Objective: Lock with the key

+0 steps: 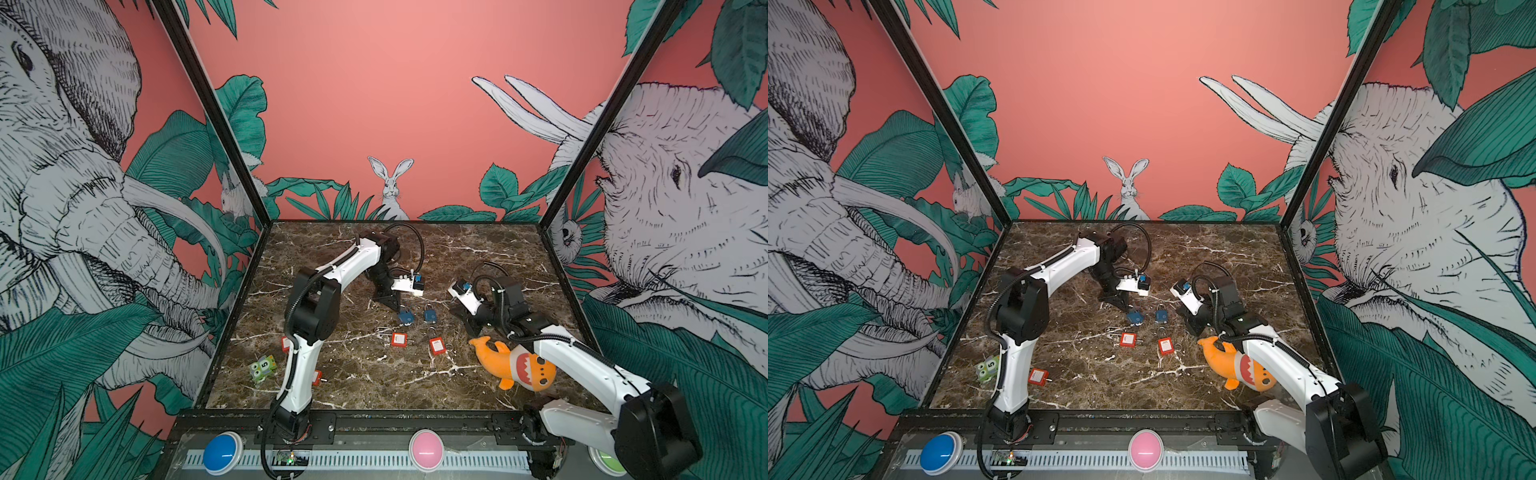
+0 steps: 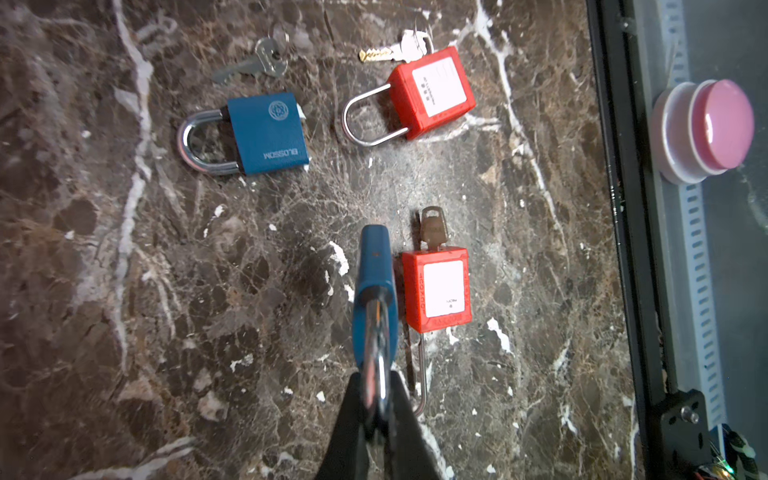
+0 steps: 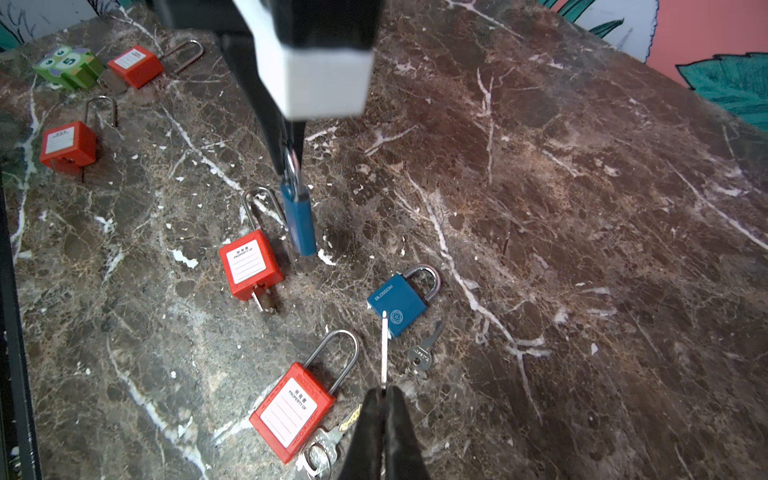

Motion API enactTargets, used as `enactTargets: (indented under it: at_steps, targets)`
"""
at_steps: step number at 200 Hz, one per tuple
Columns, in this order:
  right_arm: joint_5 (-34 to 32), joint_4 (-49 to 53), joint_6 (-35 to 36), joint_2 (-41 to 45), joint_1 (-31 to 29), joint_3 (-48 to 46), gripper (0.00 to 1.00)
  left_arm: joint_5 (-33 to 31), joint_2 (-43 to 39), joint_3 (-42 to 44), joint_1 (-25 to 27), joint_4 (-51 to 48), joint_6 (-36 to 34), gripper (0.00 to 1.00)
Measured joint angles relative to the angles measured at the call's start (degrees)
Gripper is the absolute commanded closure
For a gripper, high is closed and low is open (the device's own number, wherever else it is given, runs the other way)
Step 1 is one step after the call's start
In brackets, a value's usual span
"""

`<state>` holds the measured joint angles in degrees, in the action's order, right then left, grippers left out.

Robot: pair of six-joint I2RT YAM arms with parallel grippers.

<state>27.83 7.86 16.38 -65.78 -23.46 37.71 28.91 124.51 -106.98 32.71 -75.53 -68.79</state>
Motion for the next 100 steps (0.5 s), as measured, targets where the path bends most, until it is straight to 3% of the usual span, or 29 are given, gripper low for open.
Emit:
enactTargets:
  at_steps: [100]
  targets:
    - [0.2,-1.9,-1.9,-0.1,0.0,-1.8,1.00,-5.9,5.5,-4.7,2.4,-3.4,4.5,1.00]
